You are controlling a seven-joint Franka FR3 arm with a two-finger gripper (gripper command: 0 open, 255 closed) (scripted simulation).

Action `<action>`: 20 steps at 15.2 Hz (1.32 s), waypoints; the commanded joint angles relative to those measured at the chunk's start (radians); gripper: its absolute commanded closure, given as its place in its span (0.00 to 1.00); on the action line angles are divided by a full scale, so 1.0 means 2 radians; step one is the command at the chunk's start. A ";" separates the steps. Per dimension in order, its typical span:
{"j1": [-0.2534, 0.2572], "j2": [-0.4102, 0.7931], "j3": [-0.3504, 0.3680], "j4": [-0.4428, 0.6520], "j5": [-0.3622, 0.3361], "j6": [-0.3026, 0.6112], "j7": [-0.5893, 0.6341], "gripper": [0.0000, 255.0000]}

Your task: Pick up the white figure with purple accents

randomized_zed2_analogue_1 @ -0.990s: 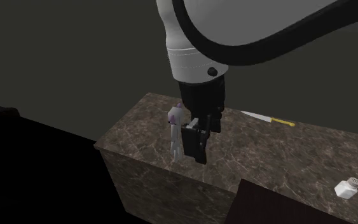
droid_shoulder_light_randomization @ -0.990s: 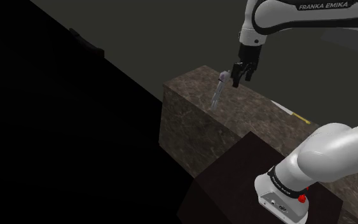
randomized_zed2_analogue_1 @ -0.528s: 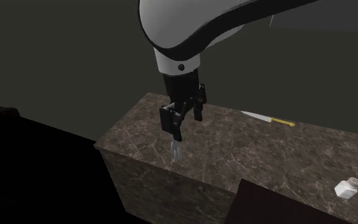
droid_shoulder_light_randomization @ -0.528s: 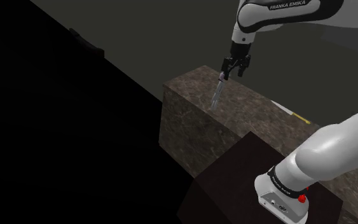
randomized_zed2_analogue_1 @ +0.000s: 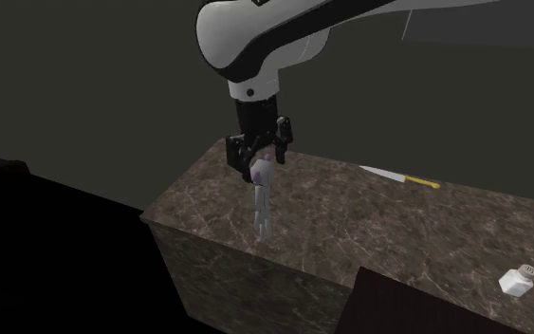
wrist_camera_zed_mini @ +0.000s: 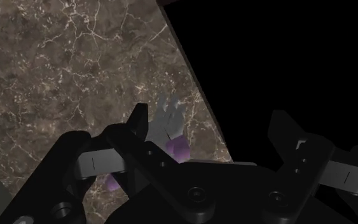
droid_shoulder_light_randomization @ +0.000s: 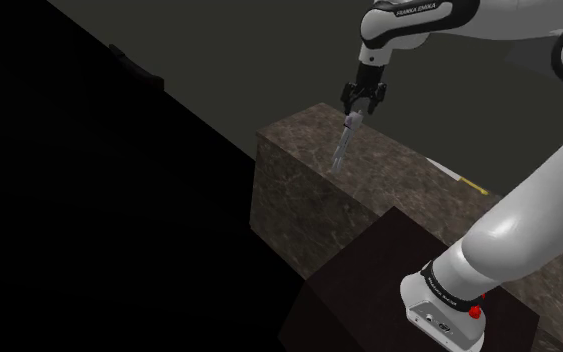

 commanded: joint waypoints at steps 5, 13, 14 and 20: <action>-0.030 0.097 -0.024 0.099 0.030 0.007 0.013 0.00; -0.041 0.139 -0.029 0.106 0.044 0.042 0.014 0.00; -0.041 0.141 -0.029 0.103 0.044 0.048 0.014 0.00; -0.041 0.143 -0.029 0.100 0.045 0.052 0.014 1.00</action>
